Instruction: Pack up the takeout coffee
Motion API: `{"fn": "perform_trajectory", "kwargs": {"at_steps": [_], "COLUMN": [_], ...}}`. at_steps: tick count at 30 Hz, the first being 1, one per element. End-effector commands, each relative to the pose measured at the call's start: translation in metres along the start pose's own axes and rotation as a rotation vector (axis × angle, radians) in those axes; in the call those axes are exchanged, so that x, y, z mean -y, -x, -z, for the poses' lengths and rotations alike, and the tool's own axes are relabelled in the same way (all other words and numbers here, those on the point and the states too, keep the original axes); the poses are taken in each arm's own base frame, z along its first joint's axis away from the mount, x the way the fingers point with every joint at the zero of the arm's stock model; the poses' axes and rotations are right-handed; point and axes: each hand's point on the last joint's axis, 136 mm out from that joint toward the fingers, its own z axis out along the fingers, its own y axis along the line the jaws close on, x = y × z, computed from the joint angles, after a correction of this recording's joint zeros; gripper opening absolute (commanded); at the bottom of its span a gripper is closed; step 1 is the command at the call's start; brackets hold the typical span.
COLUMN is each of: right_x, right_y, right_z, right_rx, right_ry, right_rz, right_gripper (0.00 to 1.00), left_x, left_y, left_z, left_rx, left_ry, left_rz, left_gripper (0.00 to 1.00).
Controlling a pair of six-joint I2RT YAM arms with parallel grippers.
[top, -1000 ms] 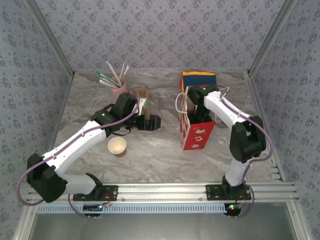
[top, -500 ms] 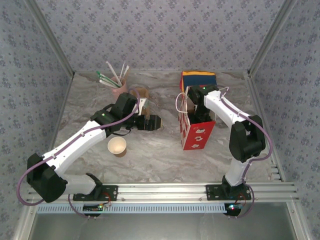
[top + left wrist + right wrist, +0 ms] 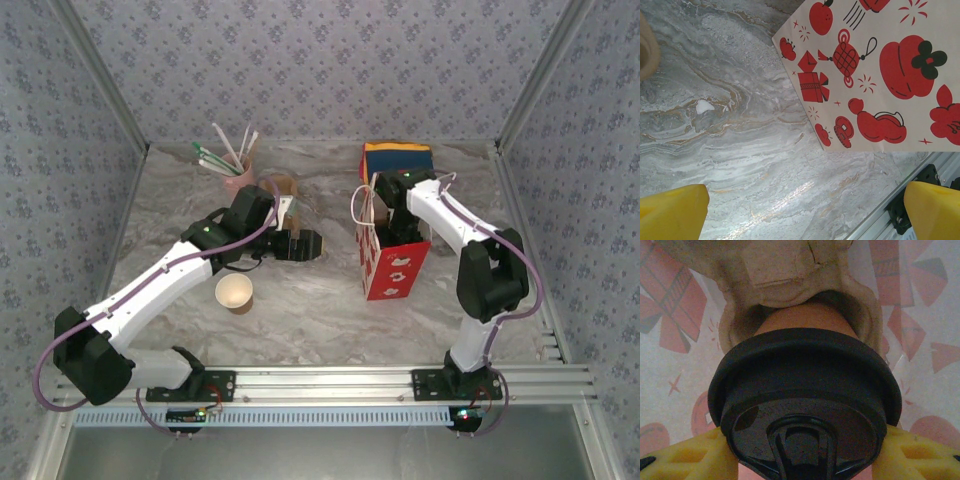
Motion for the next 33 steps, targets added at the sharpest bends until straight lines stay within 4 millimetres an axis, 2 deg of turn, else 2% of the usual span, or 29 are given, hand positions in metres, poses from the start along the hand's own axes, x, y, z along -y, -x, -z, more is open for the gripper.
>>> {"fn": "perform_trajectory", "kwargs": {"at_steps": [1,17,33], "right_x": [-0.002,-0.002,-0.004], "right_y": [0.026,0.03,0.03], "right_z": [-0.059,-0.074,-0.063], "right_rx": [-0.027,-0.044,-0.027], "right_ry": [-0.036,-0.037,-0.03], "right_rz": [0.016,0.015,0.016], "right_gripper": [0.59,0.59,0.58], "left_x": [0.006,0.004,0.005], "left_y": [0.003,0.001,0.002], "left_z": [0.007,0.005,0.006], "left_rx": [0.017,0.01,0.012], "left_ry": [-0.009,-0.003,-0.005], "left_rz": [-0.024,-0.02,-0.024], "left_gripper": [1.0,1.0,1.0]}}
